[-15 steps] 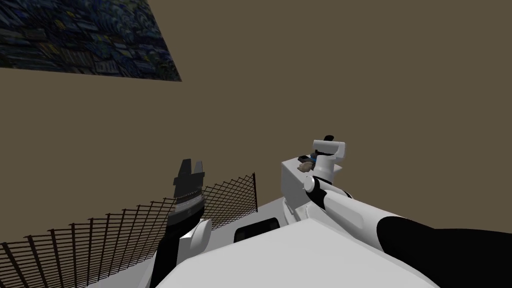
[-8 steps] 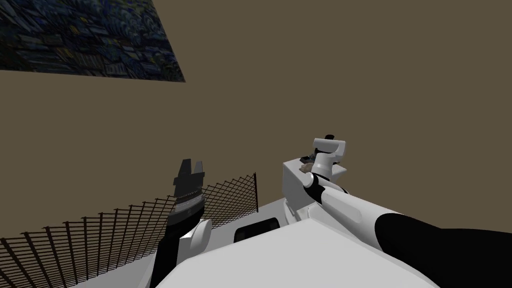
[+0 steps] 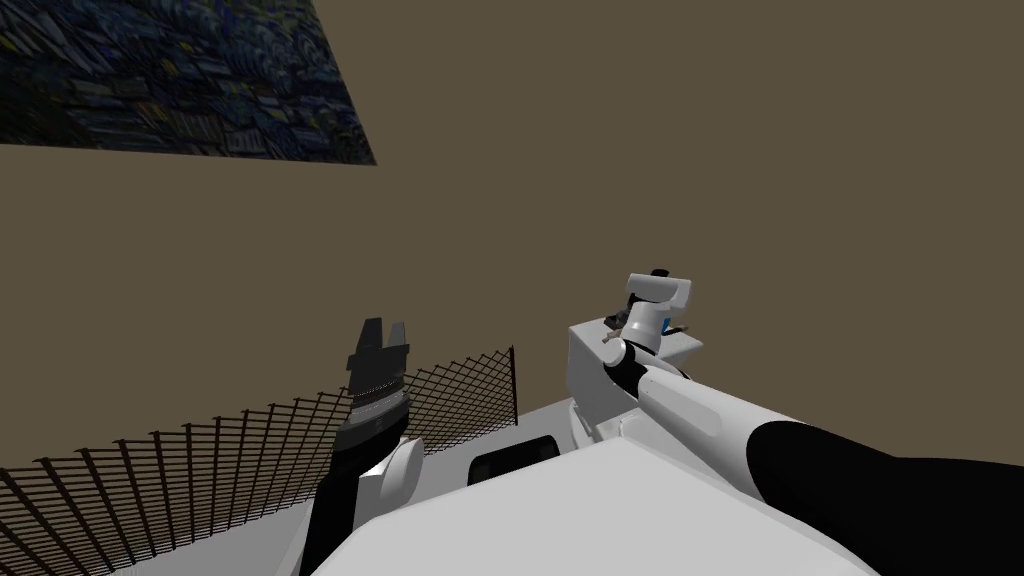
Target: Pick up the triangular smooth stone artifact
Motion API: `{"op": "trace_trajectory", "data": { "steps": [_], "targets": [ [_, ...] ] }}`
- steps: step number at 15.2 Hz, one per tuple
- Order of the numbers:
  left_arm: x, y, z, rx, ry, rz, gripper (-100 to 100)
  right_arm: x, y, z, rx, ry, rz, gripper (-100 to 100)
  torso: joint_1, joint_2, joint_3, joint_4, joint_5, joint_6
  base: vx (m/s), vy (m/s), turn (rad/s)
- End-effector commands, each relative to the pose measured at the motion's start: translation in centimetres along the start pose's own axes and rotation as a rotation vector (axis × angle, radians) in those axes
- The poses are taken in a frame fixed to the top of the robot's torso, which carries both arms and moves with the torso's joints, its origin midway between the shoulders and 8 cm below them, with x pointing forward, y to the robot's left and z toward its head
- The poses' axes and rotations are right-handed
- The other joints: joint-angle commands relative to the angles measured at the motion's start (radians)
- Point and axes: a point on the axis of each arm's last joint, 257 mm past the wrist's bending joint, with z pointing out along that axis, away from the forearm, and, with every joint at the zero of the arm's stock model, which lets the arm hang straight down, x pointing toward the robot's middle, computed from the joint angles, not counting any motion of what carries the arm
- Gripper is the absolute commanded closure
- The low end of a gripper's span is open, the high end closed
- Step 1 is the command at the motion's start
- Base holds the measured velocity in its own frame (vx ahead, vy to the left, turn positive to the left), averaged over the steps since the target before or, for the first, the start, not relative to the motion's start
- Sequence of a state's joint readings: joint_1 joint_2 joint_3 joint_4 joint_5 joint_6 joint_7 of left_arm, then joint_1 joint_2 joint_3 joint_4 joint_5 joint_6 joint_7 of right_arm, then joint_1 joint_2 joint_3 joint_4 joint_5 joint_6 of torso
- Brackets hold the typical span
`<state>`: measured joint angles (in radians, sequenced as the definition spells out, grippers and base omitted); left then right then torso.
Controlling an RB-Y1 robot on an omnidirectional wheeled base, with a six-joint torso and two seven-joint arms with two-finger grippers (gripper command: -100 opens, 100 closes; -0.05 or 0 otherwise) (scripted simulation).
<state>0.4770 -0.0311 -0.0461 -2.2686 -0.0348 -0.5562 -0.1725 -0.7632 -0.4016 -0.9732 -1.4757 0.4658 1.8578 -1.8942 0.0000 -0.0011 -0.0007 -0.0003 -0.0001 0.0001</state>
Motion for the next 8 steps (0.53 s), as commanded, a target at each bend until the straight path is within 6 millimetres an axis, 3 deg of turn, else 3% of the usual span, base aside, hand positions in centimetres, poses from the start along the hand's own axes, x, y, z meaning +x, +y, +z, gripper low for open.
{"op": "trace_trajectory", "data": {
  "steps": [1,6,7,8],
  "targets": [
    [0.0,0.0,0.0,0.000,0.000,0.000,0,-0.8,0.0,-0.1,-0.005,-0.030,0.018,-100,0.000,0.000,0.000,0.000,0.000,0.000,0.015,-0.008,0.029],
    [0.0,0.0,0.0,0.000,0.000,0.000,0,-1.2,0.2,2.1,0.003,-0.021,0.000,-100,-0.001,-0.001,-0.001,0.000,0.000,0.001,0.027,-0.007,-0.037],
    [0.0,0.0,0.0,0.000,0.000,0.000,0,-1.1,0.2,1.5,0.001,-0.023,0.003,-100,-0.001,-0.001,-0.001,0.000,0.000,0.000,0.020,-0.003,-0.020],
    [0.0,0.0,0.0,0.000,0.000,0.000,0,-1.1,0.2,1.6,0.002,-0.021,0.002,100,0.000,-0.001,-0.001,0.000,0.000,0.000,0.007,-0.001,0.000]
  ]
}}
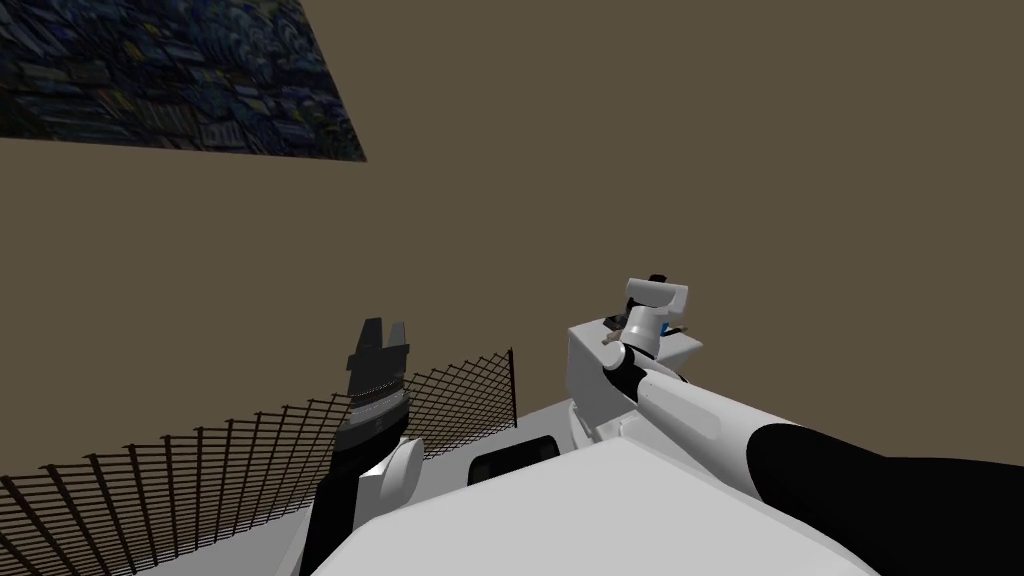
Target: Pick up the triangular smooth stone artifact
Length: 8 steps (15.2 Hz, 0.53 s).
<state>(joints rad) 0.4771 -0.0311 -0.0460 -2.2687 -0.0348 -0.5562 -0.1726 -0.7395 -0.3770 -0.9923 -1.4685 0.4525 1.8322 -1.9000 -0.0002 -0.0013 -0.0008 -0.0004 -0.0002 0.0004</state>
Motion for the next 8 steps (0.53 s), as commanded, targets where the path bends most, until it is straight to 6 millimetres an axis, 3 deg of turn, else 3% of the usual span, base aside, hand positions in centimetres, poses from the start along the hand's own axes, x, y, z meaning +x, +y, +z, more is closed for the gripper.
{"op": "trace_trajectory", "data": {
  "steps": [1,4,7,8],
  "targets": [
    [0.0,0.0,0.0,0.000,0.000,0.000,0,0.0,0.0,0.0,0.000,0.000,0.000,100,0.000,0.000,0.000,0.000,0.000,0.000,0.008,-0.002,0.018],
    [0.0,0.0,0.0,0.000,0.000,0.000,0,0.1,0.0,-0.1,0.001,0.002,0.000,100,-0.001,0.001,0.000,-0.001,-0.001,0.000,0.000,0.000,0.000],
    [0.0,0.0,0.0,0.000,0.000,0.000,0,0.5,-0.2,-1.7,-0.005,0.000,0.010,100,0.000,0.003,0.001,0.000,0.000,-0.001,-0.038,0.007,0.066],
    [0.0,0.0,0.0,0.000,0.000,0.000,0,0.6,-0.1,-1.2,-0.002,0.003,0.008,100,0.000,0.003,0.002,0.000,0.000,0.000,-0.023,0.002,0.018]
  ]
}}
